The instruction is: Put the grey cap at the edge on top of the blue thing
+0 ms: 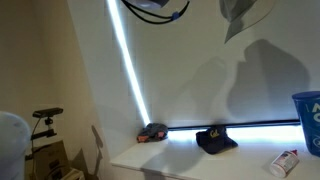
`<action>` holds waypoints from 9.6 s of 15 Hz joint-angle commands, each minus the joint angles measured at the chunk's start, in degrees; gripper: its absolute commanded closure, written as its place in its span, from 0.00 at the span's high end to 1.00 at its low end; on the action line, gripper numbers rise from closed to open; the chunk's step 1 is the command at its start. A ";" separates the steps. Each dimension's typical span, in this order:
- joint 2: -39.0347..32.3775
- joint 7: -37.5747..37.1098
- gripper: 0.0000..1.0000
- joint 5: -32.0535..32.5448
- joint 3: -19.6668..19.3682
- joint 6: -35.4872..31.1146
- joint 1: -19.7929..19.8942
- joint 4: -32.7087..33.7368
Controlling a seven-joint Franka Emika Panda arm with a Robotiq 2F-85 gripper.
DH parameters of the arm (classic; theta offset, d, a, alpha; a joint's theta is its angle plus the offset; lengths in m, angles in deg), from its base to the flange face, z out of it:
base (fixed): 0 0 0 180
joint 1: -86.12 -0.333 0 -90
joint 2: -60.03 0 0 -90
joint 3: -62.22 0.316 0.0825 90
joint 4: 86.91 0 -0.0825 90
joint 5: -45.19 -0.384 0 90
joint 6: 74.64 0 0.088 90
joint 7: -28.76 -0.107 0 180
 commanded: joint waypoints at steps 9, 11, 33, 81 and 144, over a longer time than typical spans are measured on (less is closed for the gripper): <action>26.59 19.41 0.02 -6.35 -8.47 -0.46 -13.84 -15.32; 24.63 18.49 0.02 -5.88 -4.17 1.90 -12.22 -16.64; -2.19 49.92 0.02 -69.93 23.34 27.73 4.47 2.17; -41.95 33.03 0.10 -87.25 21.33 18.12 14.52 14.83; -57.56 23.45 0.10 -86.64 32.30 21.58 28.43 25.03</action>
